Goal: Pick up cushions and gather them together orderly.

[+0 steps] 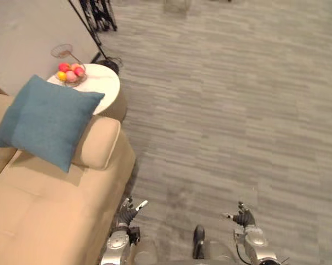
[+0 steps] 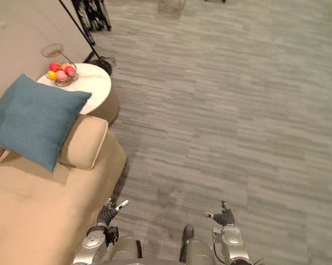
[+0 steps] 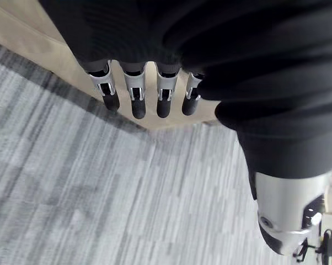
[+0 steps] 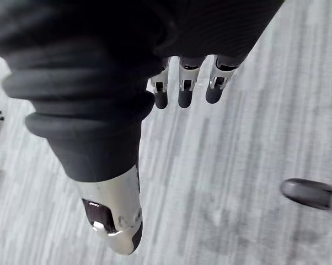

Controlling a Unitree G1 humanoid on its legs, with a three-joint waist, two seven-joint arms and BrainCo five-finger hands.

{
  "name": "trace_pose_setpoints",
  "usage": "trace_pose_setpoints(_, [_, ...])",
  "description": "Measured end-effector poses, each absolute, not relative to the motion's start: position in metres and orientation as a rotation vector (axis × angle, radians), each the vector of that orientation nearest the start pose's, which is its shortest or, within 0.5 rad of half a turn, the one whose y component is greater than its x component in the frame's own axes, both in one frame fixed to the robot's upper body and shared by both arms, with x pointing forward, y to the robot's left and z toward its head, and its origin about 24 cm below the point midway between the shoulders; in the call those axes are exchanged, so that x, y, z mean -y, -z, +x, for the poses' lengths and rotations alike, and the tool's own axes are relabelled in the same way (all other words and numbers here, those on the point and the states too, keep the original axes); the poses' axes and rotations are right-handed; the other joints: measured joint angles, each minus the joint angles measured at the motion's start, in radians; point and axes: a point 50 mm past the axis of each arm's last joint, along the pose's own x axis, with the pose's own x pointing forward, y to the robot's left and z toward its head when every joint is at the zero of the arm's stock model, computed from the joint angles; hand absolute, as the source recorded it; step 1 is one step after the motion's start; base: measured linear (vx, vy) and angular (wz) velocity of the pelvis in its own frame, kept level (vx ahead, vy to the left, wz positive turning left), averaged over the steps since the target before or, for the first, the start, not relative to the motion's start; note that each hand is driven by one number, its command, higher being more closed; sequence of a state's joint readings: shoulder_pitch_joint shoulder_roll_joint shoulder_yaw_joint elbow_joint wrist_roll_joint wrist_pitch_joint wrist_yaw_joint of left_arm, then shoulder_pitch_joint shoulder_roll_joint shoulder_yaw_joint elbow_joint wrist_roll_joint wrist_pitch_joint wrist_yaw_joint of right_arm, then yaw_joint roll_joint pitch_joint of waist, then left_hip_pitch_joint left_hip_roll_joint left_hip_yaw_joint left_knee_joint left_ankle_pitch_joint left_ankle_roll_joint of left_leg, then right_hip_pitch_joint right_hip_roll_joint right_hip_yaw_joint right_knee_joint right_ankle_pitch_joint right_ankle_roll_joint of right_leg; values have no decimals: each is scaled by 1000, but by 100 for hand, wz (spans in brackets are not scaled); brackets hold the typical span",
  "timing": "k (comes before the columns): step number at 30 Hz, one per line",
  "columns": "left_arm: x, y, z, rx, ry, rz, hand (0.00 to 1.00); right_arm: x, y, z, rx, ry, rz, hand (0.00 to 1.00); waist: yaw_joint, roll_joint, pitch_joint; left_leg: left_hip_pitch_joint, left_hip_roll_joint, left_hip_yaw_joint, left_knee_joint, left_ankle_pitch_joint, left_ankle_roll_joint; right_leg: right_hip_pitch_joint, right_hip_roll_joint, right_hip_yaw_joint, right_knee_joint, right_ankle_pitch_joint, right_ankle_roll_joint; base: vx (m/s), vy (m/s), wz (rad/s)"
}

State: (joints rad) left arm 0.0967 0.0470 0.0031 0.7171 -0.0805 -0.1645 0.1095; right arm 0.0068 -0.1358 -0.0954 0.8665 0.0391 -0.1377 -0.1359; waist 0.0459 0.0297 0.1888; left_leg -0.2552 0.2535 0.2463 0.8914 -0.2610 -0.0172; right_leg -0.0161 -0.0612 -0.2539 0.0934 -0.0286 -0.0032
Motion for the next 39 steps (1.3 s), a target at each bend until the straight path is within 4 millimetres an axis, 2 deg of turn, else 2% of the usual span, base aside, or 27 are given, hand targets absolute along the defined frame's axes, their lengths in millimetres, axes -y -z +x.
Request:
trace_pose_setpoints(2, [-175,114,164,-649,-180,-3,0,227,114,171,-697,320,-101,0,0,-2,3,-58,-31,20,-147,2,-2,29,-20,-36,-22,-19,20,354,28,63])
trace_pose_setpoints(3, [-174,114,165,-649,-175,-2,0,233,113,170,-695,348,-103,0,0,11,3,-82,-64,93,-396,36,-40,65,-46,-91,-35,-50,55,330,120,77])
trace_pose_setpoints(4, [-174,114,165,-651,-175,-2,0,235,114,166,-704,360,-108,0,0,20,-1,-80,-71,128,-476,68,-40,80,-49,-110,-39,-60,68,353,148,84])
trace_pose_setpoints(5, [-174,114,164,-653,-174,0,0,238,115,163,-712,368,-115,0,-1,29,-6,-76,-75,163,-547,113,-26,96,-49,-130,-42,-74,83,338,172,62])
trace_pose_setpoints(6, [-178,115,162,-662,-183,11,0,238,118,159,-735,367,-120,0,19,37,-16,-56,-91,200,-571,213,72,132,-60,-146,-30,-112,115,419,202,51])
trace_pose_setpoints(7, [-180,115,161,-664,-186,16,0,235,119,159,-739,357,-118,0,26,21,-18,-56,-109,200,-559,195,84,133,-81,-148,-15,-125,120,500,235,53])
trace_pose_setpoints(8, [-183,115,161,-662,-194,19,0,231,120,161,-743,339,-121,0,28,1,-18,-66,-132,188,-512,132,96,128,-118,-156,45,-152,143,484,239,47])
trace_pose_setpoints(9, [-182,117,159,-674,-194,17,0,229,120,166,-739,336,-114,0,26,-1,-20,-60,-151,165,-479,84,106,99,-158,-152,174,-166,162,411,233,51])
trace_pose_setpoints(10, [-181,118,156,-681,-192,16,0,228,119,167,-736,334,-112,0,26,0,-21,-48,-160,157,-472,74,106,77,-183,-145,263,-166,163,428,273,61])
trace_pose_setpoints(11, [-182,119,153,-690,-192,19,0,226,120,167,-735,332,-105,0,21,-10,-24,-13,-202,122,-474,55,124,11,-244,-114,486,-133,179,357,220,67])
trace_pose_setpoints(12, [-183,119,153,-691,-193,21,0,225,120,167,-737,331,-102,0,15,-16,-26,7,-222,100,-477,44,132,-26,-271,-90,600,-88,185,468,228,116])
trace_pose_setpoints(13, [-185,118,155,-686,-195,27,0,223,123,162,-754,332,-98,0,-2,-23,-26,54,-253,49,-481,24,142,-78,-287,-42,779,-112,178,486,149,143])
trace_pose_setpoints(14, [-186,119,154,-687,-197,30,0,222,126,157,-771,331,-94,0,-7,-24,-27,116,-277,-1,-507,21,147,-115,-269,-15,860,-174,154,495,116,140])
trace_pose_setpoints(15, [-186,119,153,-689,-198,30,0,221,126,156,-773,330,-94,0,-7,-22,-28,145,-282,-22,-523,21,146,-134,-255,-8,863,-196,149,480,64,128])
trace_pose_setpoints(17, [-187,118,155,-682,-198,34,0,221,126,155,-774,327,-96,0,-8,-14,-30,225,-288,-113,-576,22,144,-201,-156,9,700,-241,115,451,15,116])
trace_pose_setpoints(18, [-188,117,157,-676,-197,36,0,222,126,156,-770,329,-96,0,-8,-14,-30,233,-288,-143,-582,19,139,-219,-125,27,636,-242,113,492,-83,143])
trace_pose_setpoints(19, [-187,114,165,-655,-192,37,0,224,125,155,-765,336,-97,0,-13,-14,-30,241,-289,-221,-583,11,123,-256,-55,105,479,-236,114,388,-115,147])
trace_pose_setpoints(20, [-186,112,168,-647,-187,35,0,225,125,154,-763,340,-97,0,-19,-14,-30,244,-289,-263,-582,4,111,-270,-25,159,387,-222,122,465,-179,205])
trace_pose_setpoints(21, [-183,111,172,-637,-174,37,0,225,127,148,-777,345,-94,0,-33,-19,-29,253,-295,-331,-576,-8,88,-267,16,258,233,-150,128,387,-200,194])
trace_pose_setpoints(22, [-182,111,173,-636,-164,41,0,225,129,141,-789,359,-84,0,-31,-35,-32,265,-306,-360,-567,-23,62,-260,13,305,137,-35,120,459,-307,214])
trace_pose_setpoints(23, [-180,111,173,-640,-160,41,0,228,131,133,-803,383,-74,0,-31,-39,-29,271,-305,-388,-551,-40,31,-235,-4,296,128,68,80,364,-287,163])
trace_pose_setpoints(25, [-172,113,170,-642,-159,12,0,233,127,134,-776,437,-39,0,-26,-13,-38,266,-260,-366,-547,-25,-40,-206,-4,214,126,53,49,301,-246,117])
trace_pose_setpoints(27, [-168,113,171,-642,-154,2,0,236,120,141,-723,472,-1,0,-31,-8,-38,271,-218,-325,-589,-1,-76,-179,-1,140,117,33,29,241,-233,96])
trace_pose_setpoints(30, [-171,112,172,-637,-157,6,0,243,118,141,-705,526,36,0,-28,-10,-41,286,-185,-307,-639,27,-67,-130,12,87,74,30,24,120,-156,74])
trace_pose_setpoints(34, [-176,110,171,-631,-165,15,0,252,117,137,-699,594,53,0,-29,-18,-47,259,-181,-232,-665,59,-57,-111,-2,48,25,37,19,-18,-27,42])
trace_pose_setpoints(37, [-189,105,173,-606,-181,48,0,263,106,139,-637,638,57,0,-31,-31,-55,234,-174,-104,-705,98,-60,-113,-13,19,-29,69,18,-71,8,33])
trace_pose_setpoints(39, [-202,102,173,-596,-202,78,0,270,95,147,-576,644,39,0,-33,-32,-56,232,-166,-76,-731,102,-54,-113,-3,9,-58,92,14,-107,-8,14])
